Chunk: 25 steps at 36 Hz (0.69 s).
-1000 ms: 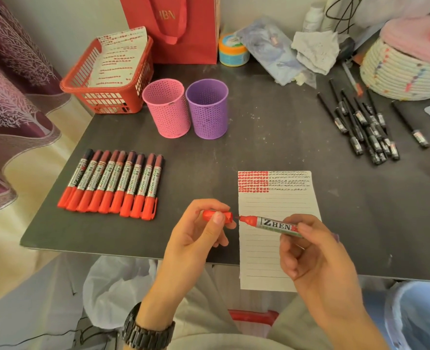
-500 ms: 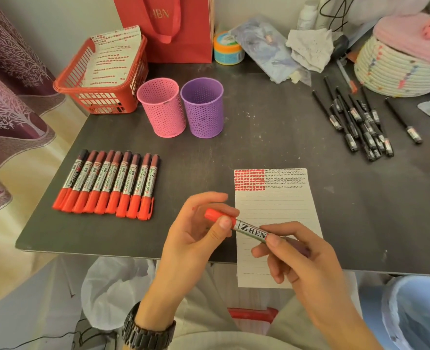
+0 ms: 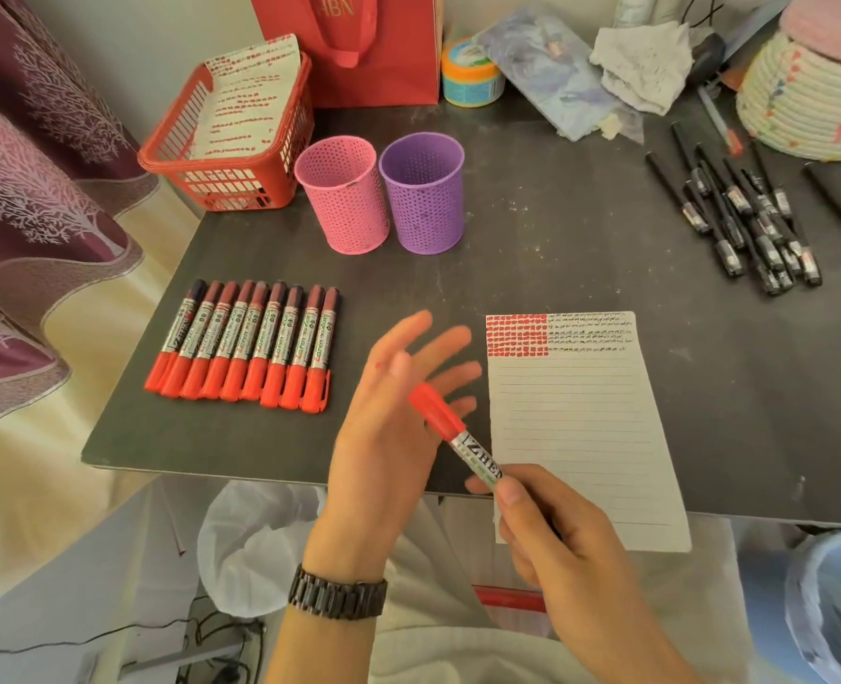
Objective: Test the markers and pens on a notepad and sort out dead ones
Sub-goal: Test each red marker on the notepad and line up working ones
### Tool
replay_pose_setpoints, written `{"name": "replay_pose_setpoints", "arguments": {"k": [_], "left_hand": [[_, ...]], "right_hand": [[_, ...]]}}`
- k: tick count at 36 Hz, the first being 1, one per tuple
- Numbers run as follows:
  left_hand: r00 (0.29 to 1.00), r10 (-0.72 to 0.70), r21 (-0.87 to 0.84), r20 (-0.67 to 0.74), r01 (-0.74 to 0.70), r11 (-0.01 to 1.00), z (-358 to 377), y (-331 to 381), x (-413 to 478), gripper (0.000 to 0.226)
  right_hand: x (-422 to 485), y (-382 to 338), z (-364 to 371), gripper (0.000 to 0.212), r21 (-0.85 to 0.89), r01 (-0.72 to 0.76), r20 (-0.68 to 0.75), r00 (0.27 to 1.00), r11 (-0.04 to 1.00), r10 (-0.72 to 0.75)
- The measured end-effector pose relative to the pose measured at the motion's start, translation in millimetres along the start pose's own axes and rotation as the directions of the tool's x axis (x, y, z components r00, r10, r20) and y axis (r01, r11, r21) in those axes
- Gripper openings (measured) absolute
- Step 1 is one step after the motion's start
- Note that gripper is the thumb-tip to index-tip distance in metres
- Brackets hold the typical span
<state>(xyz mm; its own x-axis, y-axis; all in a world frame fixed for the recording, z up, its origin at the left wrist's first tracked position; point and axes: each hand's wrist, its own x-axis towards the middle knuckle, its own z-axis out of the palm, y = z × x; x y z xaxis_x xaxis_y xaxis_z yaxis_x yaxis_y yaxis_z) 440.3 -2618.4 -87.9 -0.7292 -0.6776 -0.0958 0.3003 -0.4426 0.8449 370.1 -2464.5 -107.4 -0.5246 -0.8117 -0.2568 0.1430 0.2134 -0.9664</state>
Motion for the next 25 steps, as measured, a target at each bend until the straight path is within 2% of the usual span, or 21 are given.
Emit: {"name": "replay_pose_setpoints", "arguments": {"k": [2, 4, 7, 10, 16, 25], "left_hand": [[0.995, -0.024, -0.195, -0.094, 0.006, 0.981, 1.5, 8.0, 5.4, 0.027], [0.993, -0.03, -0.311, -0.111, -0.006, 0.95, 2.2, 16.8, 9.4, 0.032], [0.996, -0.047, -0.384, -0.074, 0.015, 0.923, 7.4, 24.2, 14.6, 0.044], [0.995, -0.061, -0.384, -0.084, 0.024, 0.923, 14.5, 21.8, 14.5, 0.05], [0.992, -0.114, -0.353, -0.046, 0.09, 0.931, 20.6, 9.2, 9.7, 0.052], [0.987, -0.155, -0.388, 0.049, 0.162, 0.907, 25.6, 2.7, 4.3, 0.05]], "right_hand": [[-2.6, 1.9, 5.7, 0.045, -0.017, -0.005, 0.003, 1.0, 1.0, 0.005], [-5.6, 2.8, 11.2, 0.047, -0.074, -0.003, -0.016, 1.0, 0.997, 0.002], [-9.4, 1.1, 20.0, 0.045, -0.118, 0.001, -0.05, 0.999, 0.993, -0.007], [-12.6, -1.5, 28.7, 0.029, -0.133, -0.003, -0.115, 0.993, 0.991, -0.012], [-23.9, -3.0, 38.0, 0.032, -0.083, -0.097, -0.209, 0.975, 0.992, 0.078], [-33.6, -2.9, 37.9, 0.03, 0.003, -0.089, -0.259, 0.962, 0.996, 0.087]]}}
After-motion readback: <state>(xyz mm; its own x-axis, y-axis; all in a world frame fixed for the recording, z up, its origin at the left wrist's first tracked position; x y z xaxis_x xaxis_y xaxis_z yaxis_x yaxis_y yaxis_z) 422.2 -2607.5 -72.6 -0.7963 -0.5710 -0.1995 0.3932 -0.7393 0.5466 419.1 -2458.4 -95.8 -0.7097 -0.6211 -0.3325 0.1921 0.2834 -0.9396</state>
